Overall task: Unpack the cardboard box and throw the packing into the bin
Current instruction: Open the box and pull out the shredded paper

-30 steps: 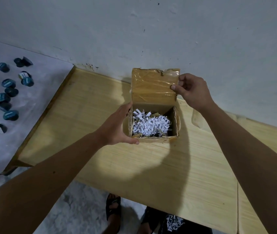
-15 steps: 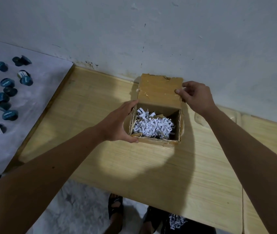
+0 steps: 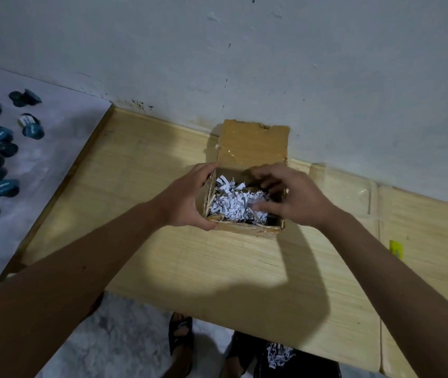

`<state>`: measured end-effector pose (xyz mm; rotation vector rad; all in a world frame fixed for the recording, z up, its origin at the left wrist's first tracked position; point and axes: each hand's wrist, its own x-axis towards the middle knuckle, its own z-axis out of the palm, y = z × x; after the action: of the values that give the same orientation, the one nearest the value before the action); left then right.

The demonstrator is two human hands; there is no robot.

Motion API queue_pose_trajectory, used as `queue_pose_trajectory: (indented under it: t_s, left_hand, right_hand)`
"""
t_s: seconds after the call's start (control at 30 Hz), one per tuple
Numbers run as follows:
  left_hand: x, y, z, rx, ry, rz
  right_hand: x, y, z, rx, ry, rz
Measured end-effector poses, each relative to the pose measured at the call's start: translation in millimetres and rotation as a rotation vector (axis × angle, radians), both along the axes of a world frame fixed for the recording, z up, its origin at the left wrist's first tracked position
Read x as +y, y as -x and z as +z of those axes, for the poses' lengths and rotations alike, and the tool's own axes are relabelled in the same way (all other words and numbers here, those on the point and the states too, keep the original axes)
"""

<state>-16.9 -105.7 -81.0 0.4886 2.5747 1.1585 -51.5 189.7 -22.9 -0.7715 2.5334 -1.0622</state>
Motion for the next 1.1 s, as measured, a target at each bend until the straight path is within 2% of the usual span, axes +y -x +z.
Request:
queue_pose_trajectory:
  t_s: [0.07, 0.2, 0.47, 0.9, 1.1]
  left_hand:
    - [-0.3, 1.1, -0.5, 0.011, 0.000, -0.008]
    - [0.0, 0.7, -1.0, 0.005, -0.015, -0.009]
    - [3.4, -2.6, 0.0, -0.031, -0.032, 0.020]
    - [3.2, -4.0, -0.6, -0.017, -0.016, 0.033]
    - [3.6, -5.0, 0.4, -0.015, -0.001, 0.031]
  right_hand:
    - [-7.8, 1.0, -9.5, -0.022, -0.127, 0.104]
    - [-14.9, 11.1, -18.2, -0.003, -0.298, 0.139]
    - [-44.7, 9.7, -18.3, 0.154, -0.632, 0.262]
    - [-52.3, 6.0, -15.0, 0.139, -0.691, 0.219]
    - [-54.3, 4.7, -16.6, 0.228, -0.800, 0.313]
